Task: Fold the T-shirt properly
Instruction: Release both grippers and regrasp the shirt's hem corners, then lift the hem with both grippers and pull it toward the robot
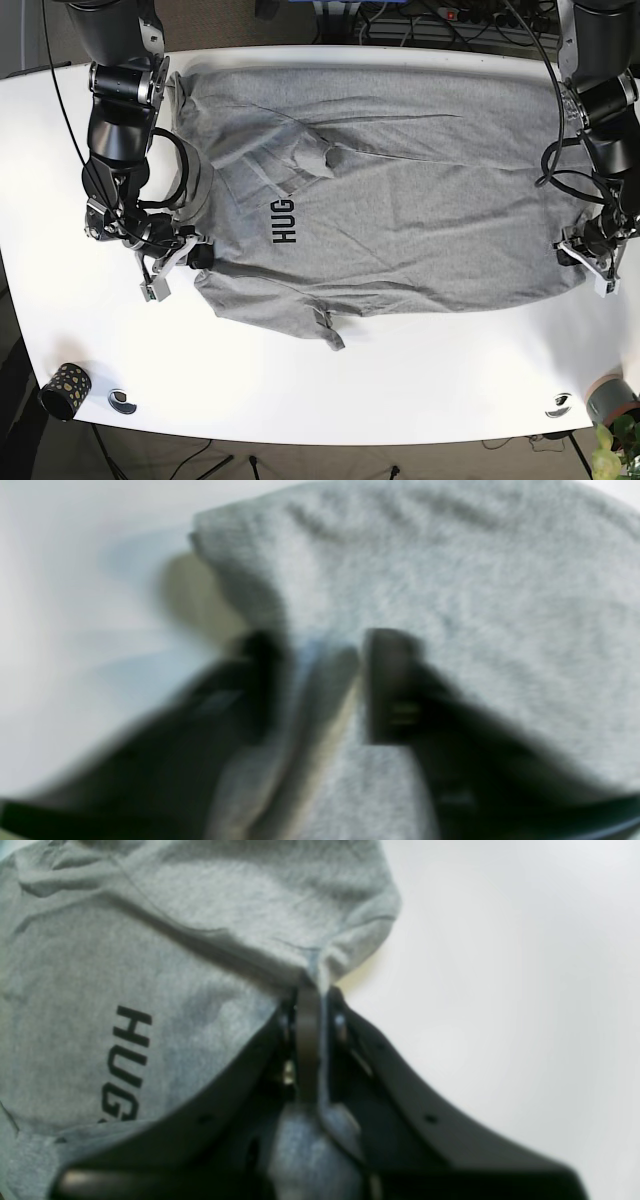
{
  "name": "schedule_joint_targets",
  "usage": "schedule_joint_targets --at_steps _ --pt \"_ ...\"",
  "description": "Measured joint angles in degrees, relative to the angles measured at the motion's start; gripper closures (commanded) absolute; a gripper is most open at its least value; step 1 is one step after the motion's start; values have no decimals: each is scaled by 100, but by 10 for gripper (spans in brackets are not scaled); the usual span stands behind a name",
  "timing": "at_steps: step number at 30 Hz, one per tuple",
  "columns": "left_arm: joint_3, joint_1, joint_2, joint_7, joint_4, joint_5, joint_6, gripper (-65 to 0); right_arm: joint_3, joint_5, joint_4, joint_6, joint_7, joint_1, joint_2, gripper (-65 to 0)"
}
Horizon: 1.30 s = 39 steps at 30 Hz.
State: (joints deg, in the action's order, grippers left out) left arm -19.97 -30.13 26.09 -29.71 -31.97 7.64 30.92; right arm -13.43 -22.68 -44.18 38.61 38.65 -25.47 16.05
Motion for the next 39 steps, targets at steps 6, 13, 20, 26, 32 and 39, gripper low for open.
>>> schedule_joint_targets --at_steps 6,13,20,26,32,39 --pt "0 15 -9 66 -11 -13 2 0 -2 0 0 0 0 2 0 0" --pt "-2 114 -59 -374 -470 -37 22 0 -50 131 -833 61 605 170 -70 0" --pt "-35 282 -184 -1132 -2339 -52 33 0 -142 79 -2041 109 1193 146 -92 0" --pt "-2 179 -304 -1569 -3257 -17 28 0 -111 125 -2214 109 1488 -372 13 0" --pt "2 -616 -291 -2035 -3851 -2 -129 0 -111 42 -2216 153 1740 -1403 319 0" --pt "52 -2009 -267 -2225 -3985 -4 -96 0 -94 26 -2227 192 2181 -2879 522 0"
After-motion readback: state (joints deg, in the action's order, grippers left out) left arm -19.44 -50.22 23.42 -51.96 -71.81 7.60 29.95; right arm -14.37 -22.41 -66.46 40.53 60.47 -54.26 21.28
